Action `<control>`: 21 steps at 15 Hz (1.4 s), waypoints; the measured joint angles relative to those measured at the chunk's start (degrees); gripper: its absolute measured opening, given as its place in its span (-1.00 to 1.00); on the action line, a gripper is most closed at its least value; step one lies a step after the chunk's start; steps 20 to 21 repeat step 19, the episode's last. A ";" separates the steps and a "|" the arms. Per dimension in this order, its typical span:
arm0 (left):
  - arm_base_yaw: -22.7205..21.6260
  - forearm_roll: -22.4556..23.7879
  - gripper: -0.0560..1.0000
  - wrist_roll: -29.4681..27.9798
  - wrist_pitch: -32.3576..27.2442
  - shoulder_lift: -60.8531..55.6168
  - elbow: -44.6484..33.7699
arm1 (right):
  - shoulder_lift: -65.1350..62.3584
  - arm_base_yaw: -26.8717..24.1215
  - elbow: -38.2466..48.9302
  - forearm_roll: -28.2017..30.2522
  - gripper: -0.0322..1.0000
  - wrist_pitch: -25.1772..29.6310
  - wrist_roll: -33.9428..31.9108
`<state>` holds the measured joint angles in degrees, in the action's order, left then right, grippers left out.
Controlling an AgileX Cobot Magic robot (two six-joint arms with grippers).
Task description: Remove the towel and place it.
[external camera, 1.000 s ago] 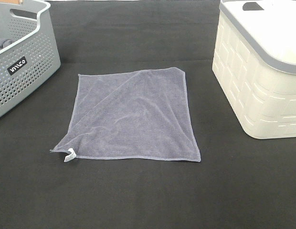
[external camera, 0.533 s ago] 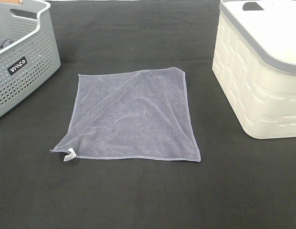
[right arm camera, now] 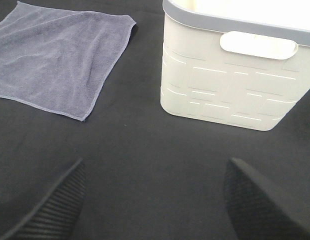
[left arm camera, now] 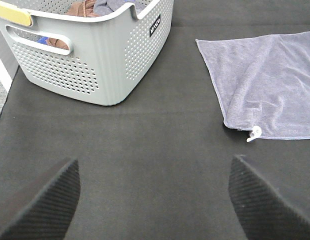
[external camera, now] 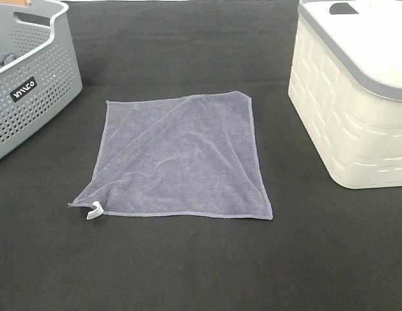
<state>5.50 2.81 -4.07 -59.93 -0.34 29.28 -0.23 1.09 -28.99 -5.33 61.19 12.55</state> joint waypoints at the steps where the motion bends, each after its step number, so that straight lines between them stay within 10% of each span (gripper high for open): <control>1: 0.00 0.00 0.55 0.00 0.00 0.00 0.00 | 0.00 0.00 0.00 0.00 0.52 0.00 0.00; 21: 0.00 0.06 0.55 0.23 0.00 0.00 0.00 | 0.00 0.00 0.00 -0.11 0.52 0.00 0.00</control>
